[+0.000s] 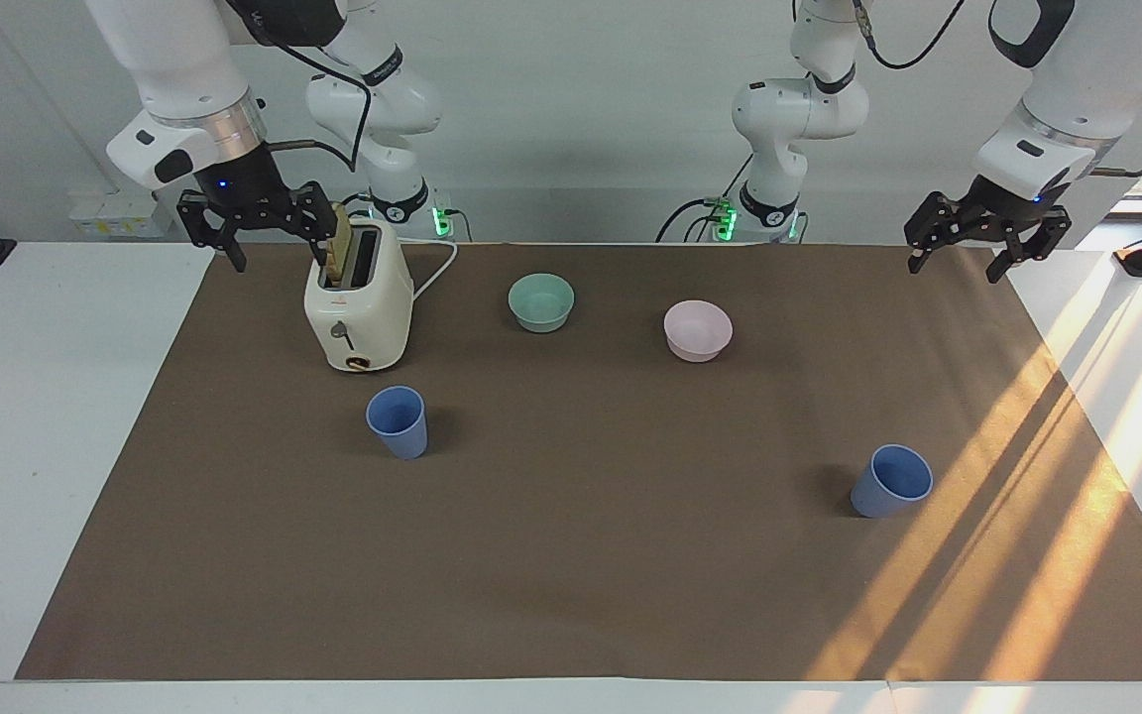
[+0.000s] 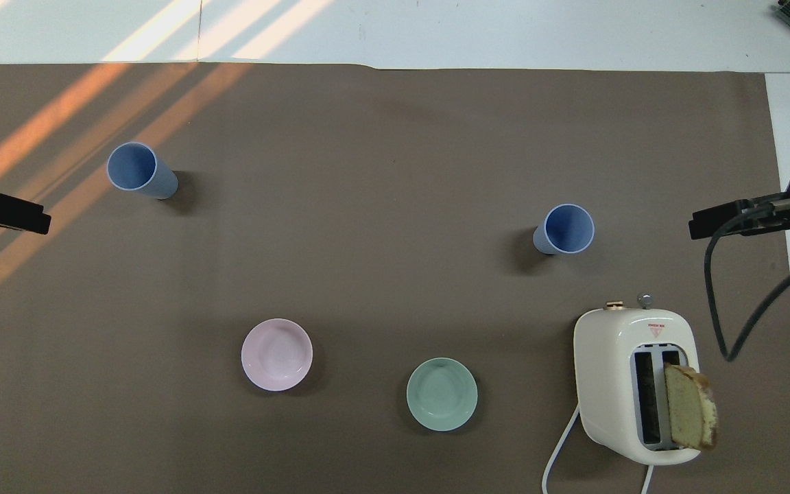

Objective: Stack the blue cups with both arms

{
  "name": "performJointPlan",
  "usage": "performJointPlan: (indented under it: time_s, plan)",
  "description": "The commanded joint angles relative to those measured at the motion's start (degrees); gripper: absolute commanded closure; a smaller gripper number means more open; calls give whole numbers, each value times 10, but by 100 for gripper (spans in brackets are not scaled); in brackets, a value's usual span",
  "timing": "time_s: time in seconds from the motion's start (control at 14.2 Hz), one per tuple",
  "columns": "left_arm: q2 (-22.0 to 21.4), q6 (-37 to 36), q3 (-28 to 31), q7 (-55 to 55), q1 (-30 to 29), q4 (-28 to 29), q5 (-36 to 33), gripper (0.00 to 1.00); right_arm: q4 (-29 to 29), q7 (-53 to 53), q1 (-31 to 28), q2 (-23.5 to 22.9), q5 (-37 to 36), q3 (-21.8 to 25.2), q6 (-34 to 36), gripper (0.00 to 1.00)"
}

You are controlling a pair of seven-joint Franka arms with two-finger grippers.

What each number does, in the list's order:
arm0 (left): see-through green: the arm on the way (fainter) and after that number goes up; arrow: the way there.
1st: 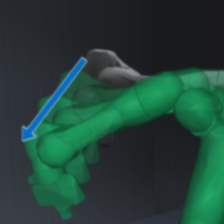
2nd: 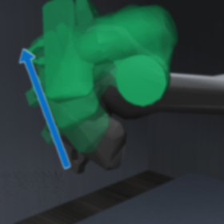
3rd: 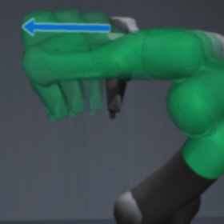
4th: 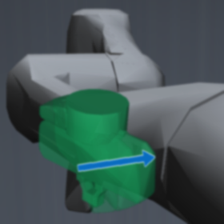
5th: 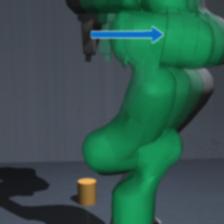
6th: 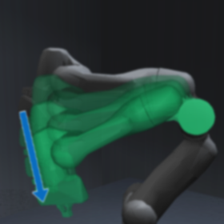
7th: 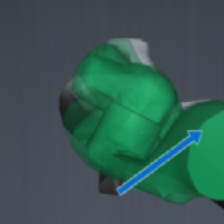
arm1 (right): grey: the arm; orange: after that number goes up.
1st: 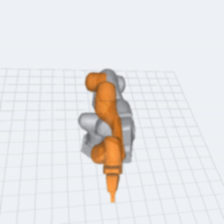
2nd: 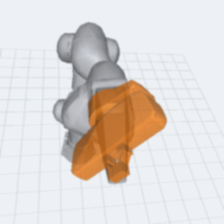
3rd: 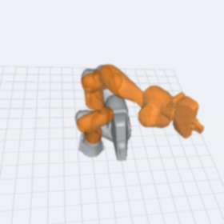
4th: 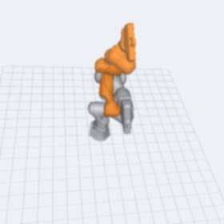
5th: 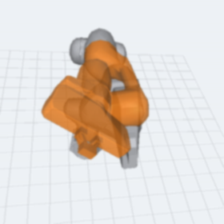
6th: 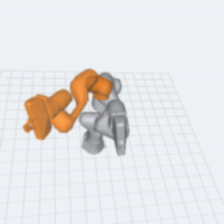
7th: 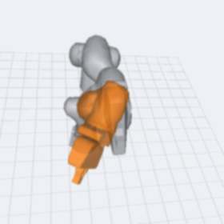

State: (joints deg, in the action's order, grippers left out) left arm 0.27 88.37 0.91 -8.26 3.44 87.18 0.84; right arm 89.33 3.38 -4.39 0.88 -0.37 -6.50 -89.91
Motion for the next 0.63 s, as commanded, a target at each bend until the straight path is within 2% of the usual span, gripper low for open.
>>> performJointPlan:
  time_s: [0.0, 0.56]
  plan:
    - [-14, 3, 0, 10, -3, 14, 9, 0, 1, -8, -5, 1, -4, -4, 2, 0]
    - [-13, -2, 1, 6, -4, 12, 9, 0, 1, -8, -5, 1, -4, -4, 2, 0]
